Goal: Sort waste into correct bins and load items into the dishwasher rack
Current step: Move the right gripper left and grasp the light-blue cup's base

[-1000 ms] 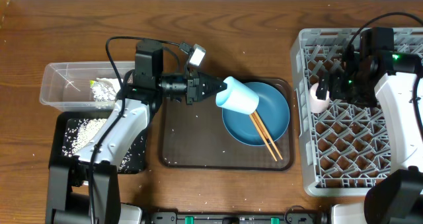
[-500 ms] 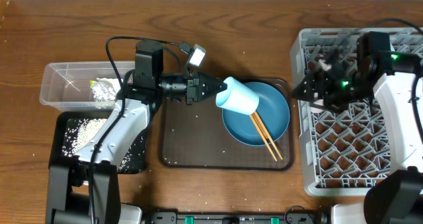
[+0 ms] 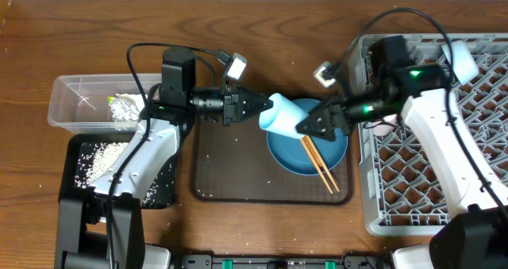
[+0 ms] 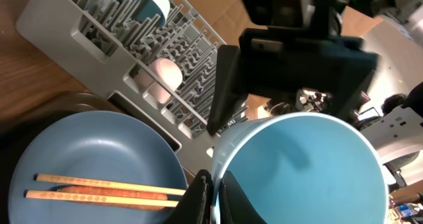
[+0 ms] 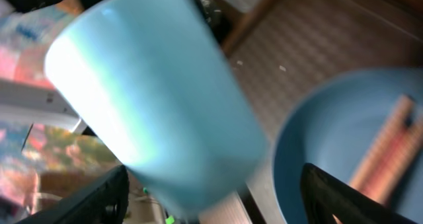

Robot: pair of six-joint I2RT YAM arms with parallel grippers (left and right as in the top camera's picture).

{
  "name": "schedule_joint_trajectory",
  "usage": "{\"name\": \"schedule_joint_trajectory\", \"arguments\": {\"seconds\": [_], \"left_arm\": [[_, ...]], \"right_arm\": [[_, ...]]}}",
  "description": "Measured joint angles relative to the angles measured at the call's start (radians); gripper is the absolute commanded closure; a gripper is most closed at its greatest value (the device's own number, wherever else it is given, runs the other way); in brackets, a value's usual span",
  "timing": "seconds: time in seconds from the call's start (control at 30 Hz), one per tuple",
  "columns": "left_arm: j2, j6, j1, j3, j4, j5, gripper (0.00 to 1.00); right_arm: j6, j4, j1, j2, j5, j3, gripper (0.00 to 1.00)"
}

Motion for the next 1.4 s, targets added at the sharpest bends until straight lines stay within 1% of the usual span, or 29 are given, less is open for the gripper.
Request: {"name": "schedule_joint_trajectory", "arguments": {"seconds": [0.2, 0.27, 0.5, 0.57, 0.6, 0.67, 0.83, 1.03, 1.2, 1.4], "left_arm": [[0.000, 0.000, 0.000, 0.000, 0.000, 0.011, 0.92], [0.000, 0.000, 0.000, 0.000, 0.000, 0.012, 0.92], [0.000, 0.000, 0.000, 0.000, 0.000, 0.030, 0.92], [0.000, 0.000, 0.000, 0.000, 0.000, 0.031, 0.92], [0.000, 0.000, 0.000, 0.000, 0.000, 0.031, 0.87], [0.000, 0.003, 0.000, 0.000, 0.002, 0.029, 0.84], [0.000, 0.003, 0.000, 0.000, 0.000, 0.023, 0.84], [0.000, 0.008, 0.000, 0.000, -0.003, 0.010, 0.83], [0.000, 0.024, 0.002, 0.000, -0.003, 0.001, 0.83], [0.000, 0.027, 0.002, 0.000, -0.003, 0.004, 0.83]], "right_arm": [[-0.069, 0.004, 0.068, 0.000, -0.030, 0.000, 0.22], [-0.080, 0.003, 0.076, 0.000, -0.030, 0.000, 0.27], [-0.099, -0.005, 0.085, 0.000, -0.030, 0.000, 0.35], [-0.100, -0.006, 0.085, 0.000, -0.030, 0.000, 0.39], [-0.101, -0.006, 0.085, 0.000, -0.030, -0.001, 0.40], [-0.103, -0.006, 0.085, 0.000, -0.031, -0.001, 0.44], [-0.103, -0.005, 0.084, 0.000, -0.032, -0.001, 0.46], [-0.093, 0.003, 0.039, 0.000, -0.047, 0.000, 0.53], [-0.036, 0.045, -0.017, 0.000, -0.053, 0.000, 0.59], [0.016, 0.068, -0.053, 0.000, -0.044, 0.000, 0.60]]}}
